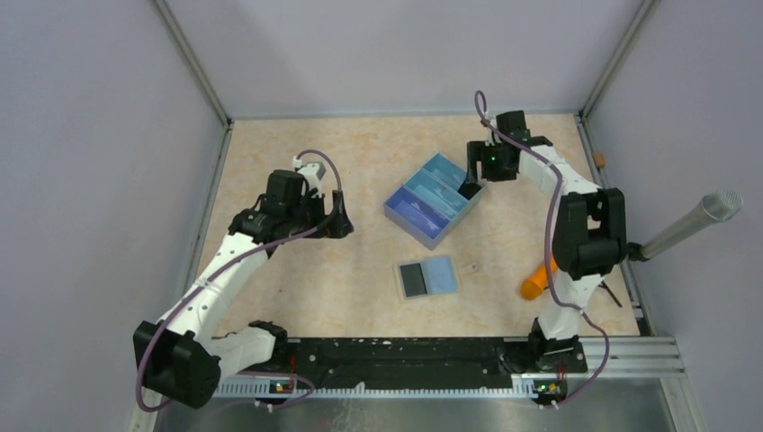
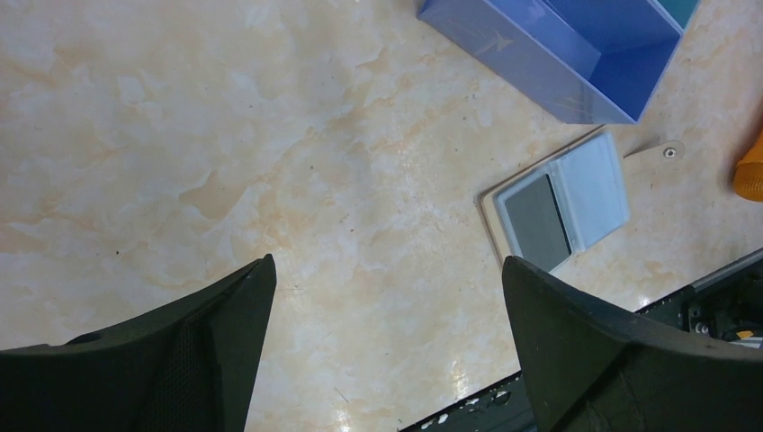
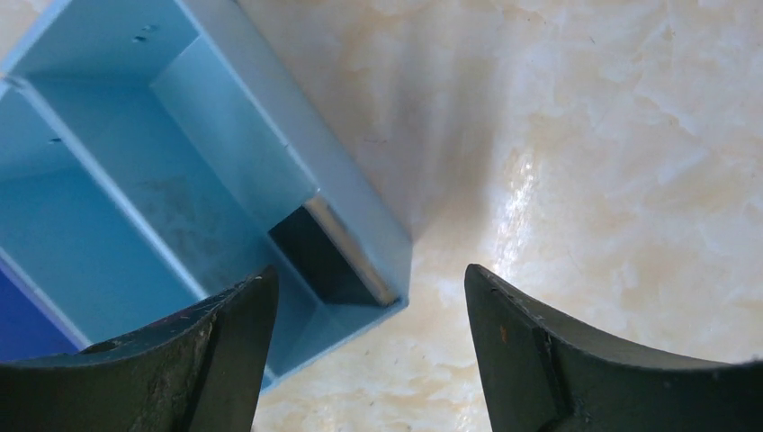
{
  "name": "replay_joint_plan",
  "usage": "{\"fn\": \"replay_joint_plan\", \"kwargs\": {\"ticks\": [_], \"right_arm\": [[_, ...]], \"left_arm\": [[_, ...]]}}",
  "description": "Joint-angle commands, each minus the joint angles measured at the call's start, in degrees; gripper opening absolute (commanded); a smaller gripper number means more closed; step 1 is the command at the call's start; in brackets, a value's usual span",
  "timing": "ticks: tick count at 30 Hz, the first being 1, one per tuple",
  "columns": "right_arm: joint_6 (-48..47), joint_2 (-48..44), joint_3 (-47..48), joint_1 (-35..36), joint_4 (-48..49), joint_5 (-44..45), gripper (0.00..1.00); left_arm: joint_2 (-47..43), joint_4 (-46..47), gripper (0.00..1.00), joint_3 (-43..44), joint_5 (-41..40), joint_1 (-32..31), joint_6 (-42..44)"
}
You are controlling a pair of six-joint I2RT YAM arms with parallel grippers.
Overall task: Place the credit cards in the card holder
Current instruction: Pick up the credit card from the storage box.
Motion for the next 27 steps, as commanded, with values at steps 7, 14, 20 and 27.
{"fn": "replay_joint_plan", "kwargs": {"ticks": [7, 14, 20, 27], "right_arm": [[-11.3, 11.3, 10.9, -2.0, -5.7, -5.2, 0.74], [-11.9, 10.9, 11.0, -2.1, -4.9, -0.3, 0.71], [-11.9, 7.4, 11.2, -2.0, -2.9, 1.7, 0.63], [-12.8, 4.8, 11.3, -2.1, -1.9, 1.9, 0.6]], "left_arm": [[-0.1, 0.5, 0.99, 0.0, 1.7, 1.4, 1.3], [0.1, 0.5, 0.99, -0.1, 2.2, 1.8, 1.2], [0.2, 0.5, 0.99, -0.3, 2.7, 2.0, 1.1], [0.3, 0.8, 0.99, -0.4, 3.7, 2.2, 1.0]]}}
